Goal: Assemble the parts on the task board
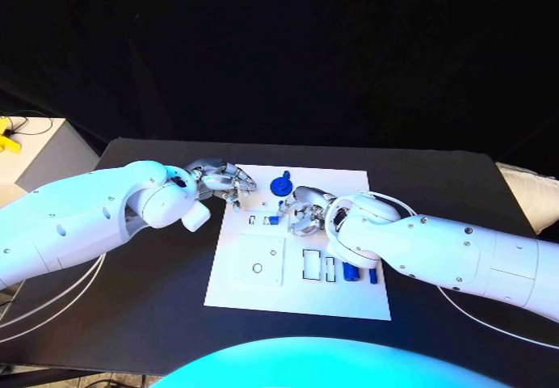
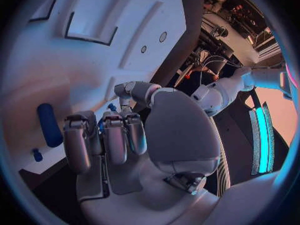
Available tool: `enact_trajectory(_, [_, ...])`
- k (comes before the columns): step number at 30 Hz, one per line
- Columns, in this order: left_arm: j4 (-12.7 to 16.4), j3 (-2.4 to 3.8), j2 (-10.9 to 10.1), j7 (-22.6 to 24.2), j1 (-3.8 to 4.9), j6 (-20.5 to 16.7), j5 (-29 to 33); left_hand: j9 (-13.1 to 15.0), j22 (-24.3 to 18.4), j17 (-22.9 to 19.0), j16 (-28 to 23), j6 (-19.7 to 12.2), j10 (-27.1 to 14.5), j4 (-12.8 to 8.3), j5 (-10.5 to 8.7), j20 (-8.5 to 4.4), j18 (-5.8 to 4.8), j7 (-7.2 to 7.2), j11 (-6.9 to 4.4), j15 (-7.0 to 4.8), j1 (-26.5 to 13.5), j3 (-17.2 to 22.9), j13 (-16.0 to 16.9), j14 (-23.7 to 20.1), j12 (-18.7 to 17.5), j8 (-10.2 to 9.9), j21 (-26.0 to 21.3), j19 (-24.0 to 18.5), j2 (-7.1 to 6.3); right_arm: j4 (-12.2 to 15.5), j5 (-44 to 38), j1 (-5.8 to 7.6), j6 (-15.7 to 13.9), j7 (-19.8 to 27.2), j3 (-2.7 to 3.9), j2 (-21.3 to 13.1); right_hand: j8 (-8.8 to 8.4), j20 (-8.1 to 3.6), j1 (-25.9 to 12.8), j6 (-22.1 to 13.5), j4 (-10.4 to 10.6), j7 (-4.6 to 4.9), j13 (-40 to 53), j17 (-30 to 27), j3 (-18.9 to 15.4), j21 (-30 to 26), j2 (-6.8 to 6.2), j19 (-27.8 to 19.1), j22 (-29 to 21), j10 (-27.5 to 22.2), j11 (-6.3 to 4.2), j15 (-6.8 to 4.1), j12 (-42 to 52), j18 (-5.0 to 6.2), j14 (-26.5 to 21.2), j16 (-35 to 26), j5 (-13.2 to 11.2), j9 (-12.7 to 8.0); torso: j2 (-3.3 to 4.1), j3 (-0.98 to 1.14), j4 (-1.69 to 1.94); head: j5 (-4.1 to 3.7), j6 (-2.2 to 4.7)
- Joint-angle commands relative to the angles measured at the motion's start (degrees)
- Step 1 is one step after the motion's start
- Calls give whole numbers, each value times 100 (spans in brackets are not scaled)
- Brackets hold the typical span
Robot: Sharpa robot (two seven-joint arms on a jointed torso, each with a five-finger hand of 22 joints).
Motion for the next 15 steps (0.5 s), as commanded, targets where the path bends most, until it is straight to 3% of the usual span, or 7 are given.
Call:
enact_trajectory(1, [18, 5, 4, 48, 0, 51, -5, -5, 6, -7, -21, -24, -41, -36, 26, 14, 83, 23, 13, 4, 38, 1, -6, -31, 17, 27, 9, -5, 0, -4, -16, -12, -15, 113, 0, 17, 21, -45, -60, 34, -15, -7, 1363, 1508, 37, 21, 10, 599, 1505, 484, -46, -40, -26, -37, 597, 23, 26, 6, -4, 1, -6, 9, -15])
enact_trajectory(15, [13, 5, -2, 39, 0, 56, -5, -5, 6, -7, -21, -24, -41, -36, 26, 14, 83, 23, 13, 4, 38, 1, -6, -31, 17, 27, 9, -5, 0, 6, 4, -28, 81, 116, -5, 12, 37, -54, -79, 73, -22, -13, 1355, 1508, 47, 21, 26, 599, 1505, 478, -50, -47, -31, -37, 597, 23, 15, 10, -11, 1, -6, 16, -41])
